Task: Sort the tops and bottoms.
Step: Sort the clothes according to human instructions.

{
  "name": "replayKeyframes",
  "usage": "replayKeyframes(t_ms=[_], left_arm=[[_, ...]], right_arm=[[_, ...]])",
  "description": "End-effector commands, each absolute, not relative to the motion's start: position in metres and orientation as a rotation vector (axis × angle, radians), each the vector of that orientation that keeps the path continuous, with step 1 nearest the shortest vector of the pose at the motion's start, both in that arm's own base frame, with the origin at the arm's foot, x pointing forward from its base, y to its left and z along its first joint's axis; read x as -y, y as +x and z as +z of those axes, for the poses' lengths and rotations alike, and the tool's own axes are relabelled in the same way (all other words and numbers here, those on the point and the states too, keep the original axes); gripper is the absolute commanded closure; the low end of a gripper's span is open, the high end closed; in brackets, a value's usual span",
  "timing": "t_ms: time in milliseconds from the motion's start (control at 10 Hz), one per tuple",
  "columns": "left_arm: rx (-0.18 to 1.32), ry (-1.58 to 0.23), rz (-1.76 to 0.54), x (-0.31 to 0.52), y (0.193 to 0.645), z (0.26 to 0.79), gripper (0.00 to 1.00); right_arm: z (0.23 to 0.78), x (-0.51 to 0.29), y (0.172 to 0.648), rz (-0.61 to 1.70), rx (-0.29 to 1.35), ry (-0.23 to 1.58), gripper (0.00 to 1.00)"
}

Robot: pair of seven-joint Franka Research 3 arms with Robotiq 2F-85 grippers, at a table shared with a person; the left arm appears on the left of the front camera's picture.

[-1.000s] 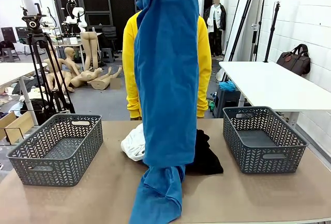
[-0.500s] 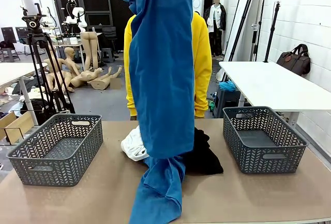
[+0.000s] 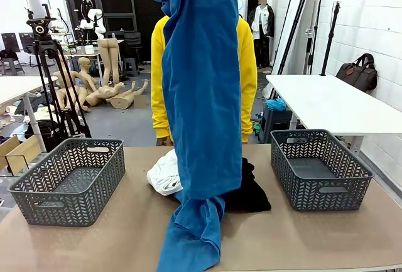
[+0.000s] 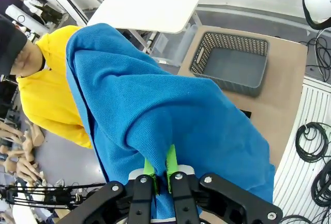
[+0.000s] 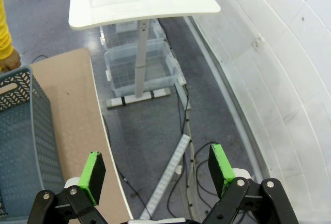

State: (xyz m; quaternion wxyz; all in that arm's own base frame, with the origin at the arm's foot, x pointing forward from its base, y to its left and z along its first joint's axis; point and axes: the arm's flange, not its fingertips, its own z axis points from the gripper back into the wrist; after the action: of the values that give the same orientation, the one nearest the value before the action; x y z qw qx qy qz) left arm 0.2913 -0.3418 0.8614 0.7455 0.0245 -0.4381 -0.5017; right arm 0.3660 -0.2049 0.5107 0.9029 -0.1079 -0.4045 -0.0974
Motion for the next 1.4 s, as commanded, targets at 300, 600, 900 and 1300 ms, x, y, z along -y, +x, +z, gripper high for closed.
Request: replayKeyframes(t_ms=[300,600,900,1300], left_arm=[[0.988,0.048,-1.107,0.3387,0.2907,0.8664,1.0],[0.988,0.048,-1.107,0.3387,0.2907,0.8664,1.0],[0.988,0.048,-1.107,0.3387,0.2907,0.8664,1.0],[0.988,0.048,-1.107,0.3387,0.2907,0.8664,1.0]], right_arm=[[0.5097,0.2057,0.3652,-0.193,0.826,-0.228,0.0],[0.5097,0.2057,0.3652,-0.193,0.826,-0.228,0.0],[0.5097,0.2057,0.3652,-0.193,0.826,-0.228,0.0],[0.5097,0.2057,0.3652,-0.193,0.826,-0.228,0.0]])
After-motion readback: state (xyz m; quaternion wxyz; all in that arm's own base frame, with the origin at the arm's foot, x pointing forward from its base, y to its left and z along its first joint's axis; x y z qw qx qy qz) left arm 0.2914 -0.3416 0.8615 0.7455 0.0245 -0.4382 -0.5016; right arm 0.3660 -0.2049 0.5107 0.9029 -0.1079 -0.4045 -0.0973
